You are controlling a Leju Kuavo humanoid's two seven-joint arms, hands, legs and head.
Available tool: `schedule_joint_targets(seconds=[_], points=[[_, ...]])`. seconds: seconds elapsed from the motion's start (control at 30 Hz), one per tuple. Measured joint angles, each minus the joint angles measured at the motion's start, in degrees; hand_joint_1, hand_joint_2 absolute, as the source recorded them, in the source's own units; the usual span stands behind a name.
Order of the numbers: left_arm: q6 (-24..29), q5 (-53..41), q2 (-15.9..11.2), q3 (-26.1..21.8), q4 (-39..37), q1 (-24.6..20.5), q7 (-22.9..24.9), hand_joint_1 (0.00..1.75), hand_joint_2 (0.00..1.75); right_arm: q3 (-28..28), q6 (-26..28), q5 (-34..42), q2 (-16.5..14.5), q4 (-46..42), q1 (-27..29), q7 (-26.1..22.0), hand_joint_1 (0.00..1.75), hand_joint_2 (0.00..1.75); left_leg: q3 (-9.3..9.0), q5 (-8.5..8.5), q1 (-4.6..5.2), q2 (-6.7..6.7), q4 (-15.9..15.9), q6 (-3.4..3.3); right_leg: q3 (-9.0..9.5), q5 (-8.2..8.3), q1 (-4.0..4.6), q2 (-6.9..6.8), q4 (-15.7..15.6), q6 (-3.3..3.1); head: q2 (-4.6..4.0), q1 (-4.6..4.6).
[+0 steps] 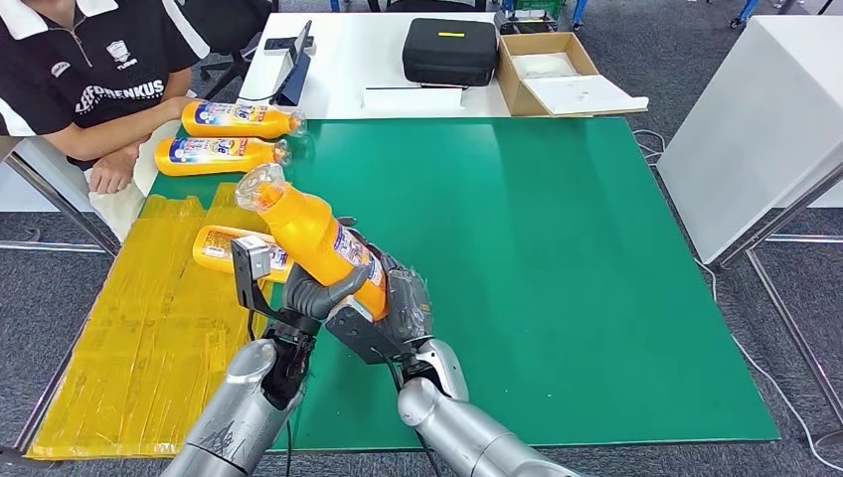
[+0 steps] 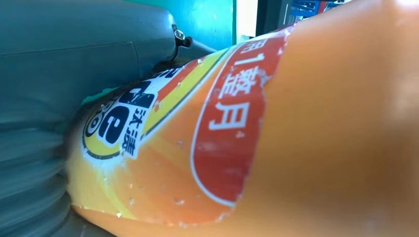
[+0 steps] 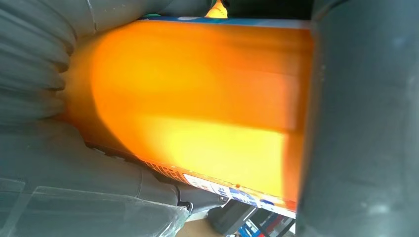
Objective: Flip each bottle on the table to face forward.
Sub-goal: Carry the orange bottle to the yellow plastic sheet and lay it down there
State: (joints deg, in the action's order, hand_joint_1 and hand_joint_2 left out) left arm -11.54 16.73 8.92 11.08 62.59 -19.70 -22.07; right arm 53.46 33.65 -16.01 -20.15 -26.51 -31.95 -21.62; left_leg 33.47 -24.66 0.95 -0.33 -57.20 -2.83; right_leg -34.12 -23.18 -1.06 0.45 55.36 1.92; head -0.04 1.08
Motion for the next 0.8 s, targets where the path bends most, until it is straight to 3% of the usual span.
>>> schedule_joint_targets(seconds=[0.13,0.17,0.3,0.37,0.63,0.8], points=[[0.0,0.4,0.0,-0.2,-0.1,-0.1,-0.1,1.75,1.75,1.2,0.3,1.8,0.0,0.4,-0.4,-0.2,1.75,1.75,0.0,0.0,0.0,0.02,0.0,0.0,-0.01,0.0,0.0,0.02,0.0,0.0,0.01,0.02],[0.0,0.5,0.0,-0.2,-0.1,-0.1,-0.2,1.75,1.75,1.4,0.5,2.2,0.0,0.5,-0.5,-0.4,1.66,1.75,0.0,0.0,0.0,0.02,0.0,0.0,-0.01,0.0,0.0,0.02,0.0,0.0,0.01,0.01],[0.2,0.9,0.0,-0.3,-0.1,-0.2,-0.3,1.75,1.75,1.7,1.4,3.9,0.0,0.8,-0.6,-2.2,0.1,1.75,0.01,0.0,0.0,0.02,0.0,0.0,0.0,0.0,0.0,0.02,0.0,0.0,-0.01,0.01],[0.5,1.0,0.0,-0.4,-0.1,-0.5,-0.4,1.75,1.75,1.7,1.9,4.7,0.0,0.9,-0.4,-4.0,0.0,1.75,0.02,0.0,0.0,0.02,0.0,0.0,0.01,0.0,0.0,0.02,0.0,0.0,-0.01,0.0],[2.2,0.4,-0.1,-2.1,0.7,-1.4,-0.6,1.75,1.75,0.2,0.3,5.1,0.2,-1.5,1.4,-9.1,0.0,1.75,0.03,0.0,-0.01,-0.01,0.0,0.0,0.02,0.0,-0.01,0.02,0.0,0.0,-0.01,-0.01],[7.0,-2.5,-0.4,-3.8,2.6,-1.3,-1.8,1.75,1.75,-3.3,-2.2,-1.8,4.1,-15.6,8.2,-7.2,0.0,1.75,0.08,0.0,-0.01,-0.08,0.0,0.0,0.02,0.0,-0.02,-0.02,0.0,0.0,-0.01,0.01]])
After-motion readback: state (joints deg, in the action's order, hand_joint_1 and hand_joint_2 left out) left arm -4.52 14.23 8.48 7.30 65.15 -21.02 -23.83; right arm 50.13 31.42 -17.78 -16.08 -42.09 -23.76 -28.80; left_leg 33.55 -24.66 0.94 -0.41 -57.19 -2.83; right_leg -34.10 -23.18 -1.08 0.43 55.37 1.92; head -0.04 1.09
